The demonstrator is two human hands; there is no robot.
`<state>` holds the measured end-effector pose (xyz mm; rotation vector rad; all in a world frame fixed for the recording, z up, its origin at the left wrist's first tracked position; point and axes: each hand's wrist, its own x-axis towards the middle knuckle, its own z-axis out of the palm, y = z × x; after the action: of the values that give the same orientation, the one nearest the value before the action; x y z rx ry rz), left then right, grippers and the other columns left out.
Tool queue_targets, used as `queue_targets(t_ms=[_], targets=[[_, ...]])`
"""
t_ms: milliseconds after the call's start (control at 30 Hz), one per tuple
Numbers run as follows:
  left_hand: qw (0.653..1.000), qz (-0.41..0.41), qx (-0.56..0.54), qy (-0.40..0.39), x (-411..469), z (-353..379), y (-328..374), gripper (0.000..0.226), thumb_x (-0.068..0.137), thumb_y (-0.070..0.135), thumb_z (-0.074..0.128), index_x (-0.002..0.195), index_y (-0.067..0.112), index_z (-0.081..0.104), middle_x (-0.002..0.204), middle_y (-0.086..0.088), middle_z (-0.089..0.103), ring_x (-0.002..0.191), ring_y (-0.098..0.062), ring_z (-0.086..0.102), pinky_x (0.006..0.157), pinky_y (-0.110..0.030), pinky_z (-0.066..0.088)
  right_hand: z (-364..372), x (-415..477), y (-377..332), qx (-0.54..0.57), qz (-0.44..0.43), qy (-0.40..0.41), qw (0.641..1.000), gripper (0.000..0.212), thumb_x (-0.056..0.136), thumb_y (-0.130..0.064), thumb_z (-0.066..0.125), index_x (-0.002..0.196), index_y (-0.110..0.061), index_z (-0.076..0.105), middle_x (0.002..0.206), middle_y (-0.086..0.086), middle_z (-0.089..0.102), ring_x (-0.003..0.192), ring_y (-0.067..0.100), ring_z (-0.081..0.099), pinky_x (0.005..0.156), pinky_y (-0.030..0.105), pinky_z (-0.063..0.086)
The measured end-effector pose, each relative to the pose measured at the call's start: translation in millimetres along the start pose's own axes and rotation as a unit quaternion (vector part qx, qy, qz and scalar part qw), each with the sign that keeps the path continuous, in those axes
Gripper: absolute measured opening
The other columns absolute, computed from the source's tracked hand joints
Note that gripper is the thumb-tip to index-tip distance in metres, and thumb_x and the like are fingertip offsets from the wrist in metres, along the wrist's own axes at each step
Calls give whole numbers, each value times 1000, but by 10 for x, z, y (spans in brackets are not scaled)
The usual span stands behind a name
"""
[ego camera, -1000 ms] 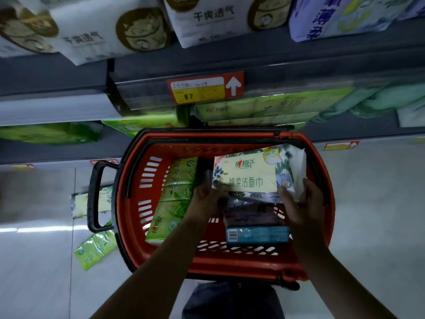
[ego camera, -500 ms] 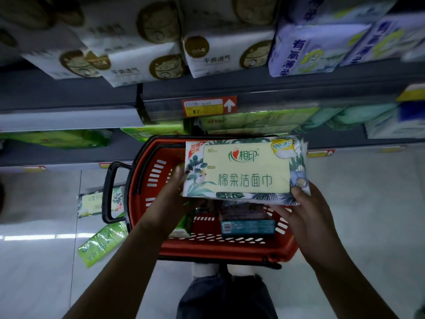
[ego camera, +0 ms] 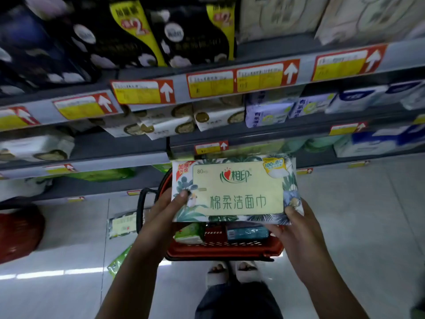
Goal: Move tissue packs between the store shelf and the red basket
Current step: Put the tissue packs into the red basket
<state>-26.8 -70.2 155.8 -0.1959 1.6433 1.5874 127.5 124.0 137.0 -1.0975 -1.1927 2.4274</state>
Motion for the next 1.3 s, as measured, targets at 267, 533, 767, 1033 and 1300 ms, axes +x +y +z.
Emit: queue_targets(t_ms=[267,533,767,1033,1300], targets=[[998,54,-4,31,-911,314,736,56,78,40,61,119,3,60,107,-20,71,95,-36,70,65,-32,57,243,-739,-646,30,-30,-7,999,79,67,-42,79,133,-12,47,125,13,63,115,30,61,84,36,56],[992,120,-38,0,-1535,589,1440,43,79,29,67,116,9,62,103,-17,73,89,-32,72,60,-29,57,486,-1134,-1472,26,-98,-42,994,61,82,-27,60,137,-9,41,132,18,57,119,37,56,97,57,45],[981,189,-36,-38,-2033,750,1989,42,80,32,60,117,11,61,100,-12,74,84,-25,73,57,-25,56,737,-1542,-2059,61,-148,-68,985,75,76,-31,74,140,-12,40,126,11,63,111,29,63,80,38,57],[959,282,14,-30,-2373,678,2598,31,67,47,66,91,28,73,93,-5,75,82,-20,72,65,-30,53,1135,-1865,-2537,75,-192,-77,975,75,55,-34,88,120,-24,53,113,-6,70,94,20,69,68,32,58],[952,306,-17,23,-2670,707,2930,39,67,50,66,94,22,64,88,2,75,86,-23,71,84,-54,50,1424,-2070,-3030,63,-231,-120,963,94,28,-46,94,112,-35,55,114,-12,64,82,15,72,65,33,59]])
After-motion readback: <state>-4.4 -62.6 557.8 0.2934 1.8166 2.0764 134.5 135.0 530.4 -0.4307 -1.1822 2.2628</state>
